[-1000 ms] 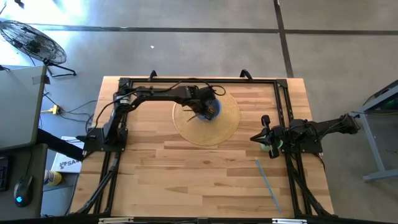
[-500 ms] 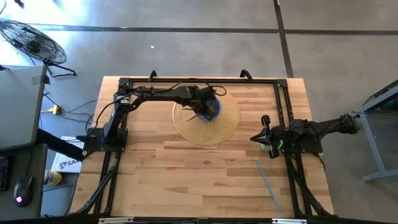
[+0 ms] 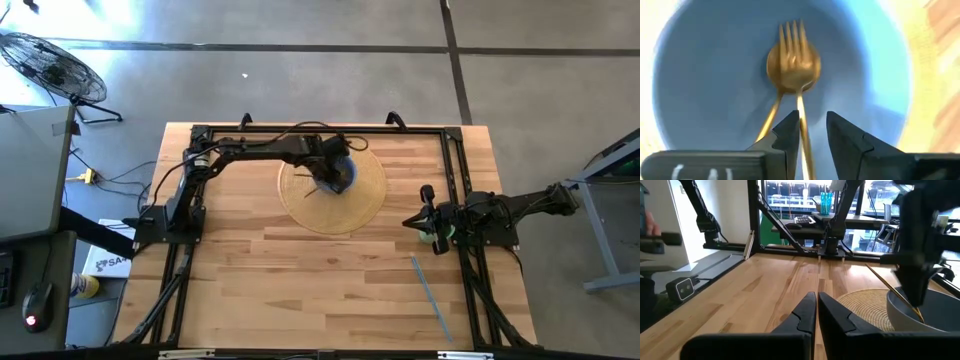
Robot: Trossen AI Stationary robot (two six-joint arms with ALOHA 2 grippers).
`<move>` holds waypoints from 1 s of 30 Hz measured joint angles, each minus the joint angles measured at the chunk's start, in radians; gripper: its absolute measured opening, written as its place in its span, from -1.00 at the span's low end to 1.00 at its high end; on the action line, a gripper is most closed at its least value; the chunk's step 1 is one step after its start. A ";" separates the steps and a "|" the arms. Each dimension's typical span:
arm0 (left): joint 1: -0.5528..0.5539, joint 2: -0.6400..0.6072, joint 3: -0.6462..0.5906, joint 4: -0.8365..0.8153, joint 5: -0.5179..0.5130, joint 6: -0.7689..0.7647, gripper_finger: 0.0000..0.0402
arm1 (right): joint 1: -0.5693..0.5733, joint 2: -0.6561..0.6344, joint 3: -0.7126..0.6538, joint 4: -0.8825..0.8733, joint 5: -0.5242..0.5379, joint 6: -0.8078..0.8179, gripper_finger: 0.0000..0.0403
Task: Pick & Place Utensil
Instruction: Put the green cup on the brown mat to the top right of the blue bowl
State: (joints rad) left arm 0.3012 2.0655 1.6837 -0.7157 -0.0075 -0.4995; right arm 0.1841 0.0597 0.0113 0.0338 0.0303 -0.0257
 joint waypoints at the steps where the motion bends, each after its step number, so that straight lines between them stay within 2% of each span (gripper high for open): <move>1: 0.000 -0.001 0.028 -0.025 -0.002 0.011 -0.52 | 0.000 0.000 0.000 0.000 0.000 0.000 -0.94; 10: 0.000 -0.002 0.326 -0.320 -0.015 0.137 -0.52 | 0.000 0.000 0.000 0.000 0.000 0.000 -0.94; 13: -0.011 -0.007 0.427 -0.442 -0.063 0.179 -0.52 | 0.000 0.000 0.000 0.000 0.000 0.000 -0.94; 15: -0.029 -0.017 0.472 -0.529 -0.131 0.203 -0.52 | 0.000 0.000 0.000 0.000 0.000 0.000 -0.94; 23: -0.131 -0.100 0.500 -0.765 -0.388 0.192 -0.52 | 0.000 0.000 0.000 0.000 0.000 0.000 -0.94; 30: -0.228 -0.161 0.500 -0.860 -0.485 0.153 -0.52 | 0.000 0.000 0.000 0.000 0.000 0.000 -0.94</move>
State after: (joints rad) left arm 0.0732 1.9041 2.1838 -1.5761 -0.4928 -0.3462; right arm 0.1841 0.0597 0.0113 0.0337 0.0299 -0.0257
